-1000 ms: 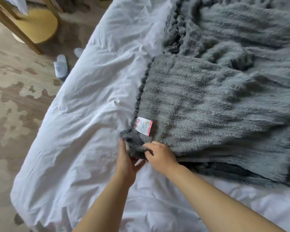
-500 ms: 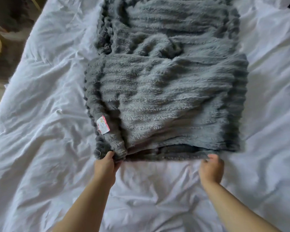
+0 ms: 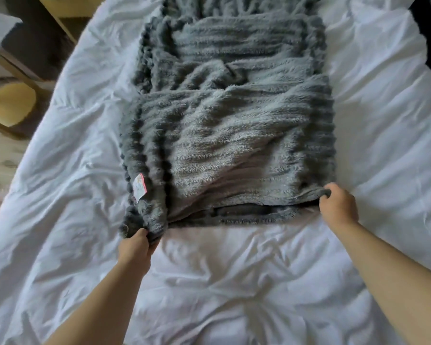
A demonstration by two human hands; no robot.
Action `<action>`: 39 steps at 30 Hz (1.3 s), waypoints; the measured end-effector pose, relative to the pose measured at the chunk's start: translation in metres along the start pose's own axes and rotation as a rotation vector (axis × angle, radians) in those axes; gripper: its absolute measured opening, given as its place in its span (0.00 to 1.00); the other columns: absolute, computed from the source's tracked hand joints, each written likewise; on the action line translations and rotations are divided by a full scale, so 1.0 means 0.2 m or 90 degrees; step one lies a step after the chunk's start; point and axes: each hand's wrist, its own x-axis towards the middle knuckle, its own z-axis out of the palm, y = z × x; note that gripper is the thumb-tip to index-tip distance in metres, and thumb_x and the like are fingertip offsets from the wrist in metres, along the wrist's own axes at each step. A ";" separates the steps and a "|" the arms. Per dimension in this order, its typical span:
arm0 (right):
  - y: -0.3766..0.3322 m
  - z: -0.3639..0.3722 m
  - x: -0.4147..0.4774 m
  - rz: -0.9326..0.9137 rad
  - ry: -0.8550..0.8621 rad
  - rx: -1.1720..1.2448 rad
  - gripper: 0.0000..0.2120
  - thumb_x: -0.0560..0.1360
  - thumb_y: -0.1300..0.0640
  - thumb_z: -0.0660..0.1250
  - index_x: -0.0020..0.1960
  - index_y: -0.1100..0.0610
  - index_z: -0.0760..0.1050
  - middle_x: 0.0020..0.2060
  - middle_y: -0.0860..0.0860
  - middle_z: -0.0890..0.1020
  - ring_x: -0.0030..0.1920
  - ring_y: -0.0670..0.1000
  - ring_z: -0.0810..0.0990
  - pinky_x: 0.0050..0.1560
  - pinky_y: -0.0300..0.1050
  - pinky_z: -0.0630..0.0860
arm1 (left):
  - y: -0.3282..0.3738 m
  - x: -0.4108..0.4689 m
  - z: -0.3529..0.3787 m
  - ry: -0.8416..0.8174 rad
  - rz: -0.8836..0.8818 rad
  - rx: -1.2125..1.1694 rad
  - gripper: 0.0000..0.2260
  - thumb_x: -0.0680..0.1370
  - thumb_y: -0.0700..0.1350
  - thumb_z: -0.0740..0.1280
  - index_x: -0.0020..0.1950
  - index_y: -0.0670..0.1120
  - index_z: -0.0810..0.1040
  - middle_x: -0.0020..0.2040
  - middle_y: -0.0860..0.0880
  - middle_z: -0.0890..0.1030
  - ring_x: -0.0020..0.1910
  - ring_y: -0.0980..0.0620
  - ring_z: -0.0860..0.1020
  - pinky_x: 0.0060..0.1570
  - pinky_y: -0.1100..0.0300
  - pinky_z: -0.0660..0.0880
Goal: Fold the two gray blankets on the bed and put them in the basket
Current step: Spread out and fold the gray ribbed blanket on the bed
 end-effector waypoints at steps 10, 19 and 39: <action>0.34 -0.43 -0.79 -0.085 -0.224 -0.033 0.13 0.71 0.63 0.72 0.55 0.59 0.78 0.48 0.58 0.81 0.44 0.53 0.75 0.44 0.42 0.68 | 0.15 -0.56 -0.68 0.071 0.057 0.057 0.18 0.77 0.30 0.57 0.66 0.40 0.70 0.54 0.42 0.73 0.47 0.43 0.75 0.43 0.56 0.78; 0.74 -0.76 -1.50 0.054 0.196 0.111 0.15 0.69 0.71 0.62 0.50 0.62 0.82 0.55 0.67 0.78 0.55 0.66 0.77 0.56 0.54 0.75 | -0.02 -0.65 -1.50 0.152 0.096 0.007 0.28 0.74 0.29 0.58 0.71 0.49 0.68 0.58 0.45 0.74 0.51 0.43 0.73 0.51 0.51 0.74; 1.49 -0.53 -2.99 0.124 0.110 0.175 0.22 0.70 0.70 0.54 0.47 0.49 0.79 0.47 0.55 0.81 0.36 0.58 0.75 0.33 0.43 0.70 | -0.79 -1.13 -2.71 -0.086 -0.035 0.087 0.09 0.75 0.32 0.59 0.55 0.38 0.69 0.42 0.40 0.72 0.33 0.47 0.76 0.20 0.61 0.75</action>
